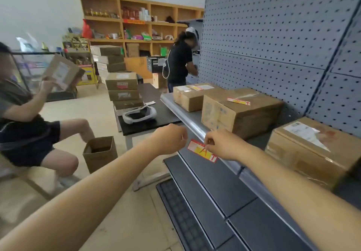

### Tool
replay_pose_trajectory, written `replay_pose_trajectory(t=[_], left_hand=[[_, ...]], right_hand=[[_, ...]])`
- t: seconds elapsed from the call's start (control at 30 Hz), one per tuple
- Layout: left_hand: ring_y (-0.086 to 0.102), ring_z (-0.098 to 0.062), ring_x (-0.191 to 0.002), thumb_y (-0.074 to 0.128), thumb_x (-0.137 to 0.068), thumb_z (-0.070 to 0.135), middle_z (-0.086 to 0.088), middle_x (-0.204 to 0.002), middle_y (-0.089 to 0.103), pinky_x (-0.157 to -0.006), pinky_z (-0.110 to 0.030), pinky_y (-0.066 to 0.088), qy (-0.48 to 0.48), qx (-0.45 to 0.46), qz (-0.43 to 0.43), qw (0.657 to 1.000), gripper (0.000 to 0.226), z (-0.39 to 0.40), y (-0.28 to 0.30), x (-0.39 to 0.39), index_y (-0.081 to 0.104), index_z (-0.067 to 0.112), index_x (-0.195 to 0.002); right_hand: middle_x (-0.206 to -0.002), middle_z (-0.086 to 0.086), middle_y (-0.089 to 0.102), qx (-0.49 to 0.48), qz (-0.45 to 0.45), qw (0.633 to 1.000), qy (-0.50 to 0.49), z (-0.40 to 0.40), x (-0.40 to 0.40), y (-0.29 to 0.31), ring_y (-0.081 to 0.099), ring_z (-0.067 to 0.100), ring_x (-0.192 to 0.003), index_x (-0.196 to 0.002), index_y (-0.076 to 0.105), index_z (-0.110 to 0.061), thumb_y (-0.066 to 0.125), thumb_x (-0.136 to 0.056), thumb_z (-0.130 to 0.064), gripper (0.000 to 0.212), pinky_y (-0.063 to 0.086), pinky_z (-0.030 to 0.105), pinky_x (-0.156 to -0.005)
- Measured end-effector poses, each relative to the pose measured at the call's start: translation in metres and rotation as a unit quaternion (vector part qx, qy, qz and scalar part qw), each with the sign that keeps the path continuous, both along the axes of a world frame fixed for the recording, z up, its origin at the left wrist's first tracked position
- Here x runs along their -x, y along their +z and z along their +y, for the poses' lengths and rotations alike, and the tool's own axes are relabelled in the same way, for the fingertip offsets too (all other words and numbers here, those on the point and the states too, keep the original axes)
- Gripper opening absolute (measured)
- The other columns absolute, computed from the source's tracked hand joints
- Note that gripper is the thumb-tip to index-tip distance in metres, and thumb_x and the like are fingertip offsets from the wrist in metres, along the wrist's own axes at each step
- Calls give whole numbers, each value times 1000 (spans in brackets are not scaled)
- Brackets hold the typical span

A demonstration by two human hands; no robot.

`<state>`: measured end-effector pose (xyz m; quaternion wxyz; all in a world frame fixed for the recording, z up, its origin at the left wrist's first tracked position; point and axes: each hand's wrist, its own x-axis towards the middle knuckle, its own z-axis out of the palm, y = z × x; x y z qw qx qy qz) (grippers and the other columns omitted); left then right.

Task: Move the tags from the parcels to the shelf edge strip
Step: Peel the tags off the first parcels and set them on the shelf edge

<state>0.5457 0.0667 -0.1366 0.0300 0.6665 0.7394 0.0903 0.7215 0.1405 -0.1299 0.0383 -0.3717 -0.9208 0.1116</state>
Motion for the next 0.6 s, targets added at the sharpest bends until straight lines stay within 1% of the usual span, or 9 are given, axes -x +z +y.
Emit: replay_pose_trajectory(t=[0.1, 0.17, 0.23, 0.3, 0.37, 0.4, 0.5, 0.6], left_hand=[[63, -23, -96, 48, -91, 31, -1, -111, 66, -83, -40, 54, 37, 16, -8, 999, 26, 16, -5, 58, 62, 25, -112], [63, -23, -98, 49, -92, 32, -2, -113, 66, -87, -41, 54, 55, 26, -9, 998, 27, 23, -3, 91, 61, 24, -114], [62, -23, -100, 51, -92, 32, -2, -113, 66, -88, -42, 53, 76, 39, -4, 996, 26, 30, -1, 124, 61, 23, -114], [62, -23, -95, 51, -91, 30, -3, -105, 67, -86, -43, 54, 97, 49, 10, 994, 23, 37, -2, 158, 64, 21, -107], [64, -26, -89, 50, -90, 26, -7, -97, 69, -82, -44, 55, 111, 56, 6, 992, 21, 42, 0, 187, 66, 16, -100], [64, -27, -87, 50, -90, 25, -9, -96, 69, -82, -43, 56, 117, 59, 1, 991, 21, 45, 1, 200, 66, 14, -99], [63, -25, -93, 50, -93, 25, -8, -103, 68, -86, -40, 53, 124, 60, -4, 991, 23, 54, 0, 243, 65, 14, -108], [62, -25, -96, 51, -94, 27, -6, -108, 66, -88, -41, 52, 120, 55, 7, 991, 25, 73, -5, 291, 62, 17, -112]], right_hand=[[-95, 2, 66, 1, 11, 999, 34, 28, 60, 1, 61, 18, -84, -98, 66, -18, 56, -91, -27, 15, 53, 36, -73], [-95, 1, 66, 10, 17, 998, 51, 45, 95, 2, 62, 16, -83, -95, 65, -21, 56, -92, -27, 11, 51, 32, -72], [-98, -1, 66, 10, 8, 997, 73, 63, 131, 1, 62, 16, -87, -95, 65, -23, 55, -92, -26, 10, 51, 33, -74], [-100, 0, 67, -3, 1, 996, 91, 81, 167, 2, 61, 18, -89, -95, 65, -22, 54, -92, -24, 12, 52, 36, -77], [-97, -1, 66, -14, -4, 994, 109, 94, 201, 2, 60, 18, -87, -95, 65, -22, 52, -92, -23, 14, 51, 36, -75], [-96, -1, 66, -20, -14, 993, 119, 98, 218, 1, 60, 18, -86, -94, 64, -22, 51, -92, -23, 14, 51, 35, -72], [-94, 0, 66, -44, -55, 987, 142, 110, 265, -6, 62, 19, -83, -91, 64, -23, 50, -90, -22, 14, 52, 36, -69], [-92, 2, 66, -47, -54, 988, 137, 130, 311, -11, 63, 20, -80, -90, 63, -21, 50, -91, -22, 13, 54, 39, -70]])
